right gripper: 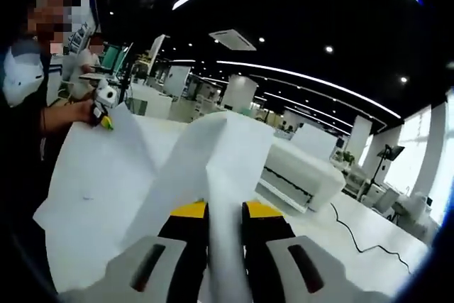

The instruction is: Organize the stack of printing papers by aligning and flattening the scattered papers on the table

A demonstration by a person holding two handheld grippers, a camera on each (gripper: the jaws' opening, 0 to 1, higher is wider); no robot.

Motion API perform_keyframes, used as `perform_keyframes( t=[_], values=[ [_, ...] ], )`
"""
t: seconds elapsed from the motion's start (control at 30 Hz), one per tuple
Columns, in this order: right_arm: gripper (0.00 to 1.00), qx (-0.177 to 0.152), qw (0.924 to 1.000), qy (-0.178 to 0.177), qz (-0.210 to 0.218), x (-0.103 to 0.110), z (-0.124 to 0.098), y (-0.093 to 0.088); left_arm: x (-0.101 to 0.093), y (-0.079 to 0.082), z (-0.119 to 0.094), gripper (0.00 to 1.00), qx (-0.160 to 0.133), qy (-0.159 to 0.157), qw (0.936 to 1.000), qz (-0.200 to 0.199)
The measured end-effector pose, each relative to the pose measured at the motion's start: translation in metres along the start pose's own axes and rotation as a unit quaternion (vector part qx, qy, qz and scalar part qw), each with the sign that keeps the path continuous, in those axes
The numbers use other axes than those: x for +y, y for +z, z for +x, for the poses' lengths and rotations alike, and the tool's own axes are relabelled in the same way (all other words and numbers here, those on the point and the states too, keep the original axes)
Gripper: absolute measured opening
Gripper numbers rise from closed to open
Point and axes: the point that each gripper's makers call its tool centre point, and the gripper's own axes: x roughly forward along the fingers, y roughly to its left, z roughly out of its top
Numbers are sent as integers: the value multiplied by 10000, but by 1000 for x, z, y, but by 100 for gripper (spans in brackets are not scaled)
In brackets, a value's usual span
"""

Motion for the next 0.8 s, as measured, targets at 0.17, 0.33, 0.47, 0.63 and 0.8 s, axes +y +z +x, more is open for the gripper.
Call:
perform_keyframes(
  t=[0.17, 0.33, 0.47, 0.63, 0.8],
  values=[
    [14, -129, 9985, 406, -346, 15, 9, 7, 0, 0, 0, 7, 0, -1, 10000, 1],
    [14, -273, 9947, 746, -652, 26, 23, 16, 1, 1, 0, 7, -8, -8, 10000, 1],
    [14, -296, 9907, 924, -950, 34, 37, 23, -1, 1, 0, 7, -36, -45, 10000, -7],
    [14, -423, 9844, 1254, -1159, 47, 53, 29, -2, 2, 0, 7, -51, -78, 10000, -20],
    [14, -359, 9761, 1514, -1515, 62, 70, 32, -1, 3, -2, 7, -74, -115, 9999, -29]
  ],
)
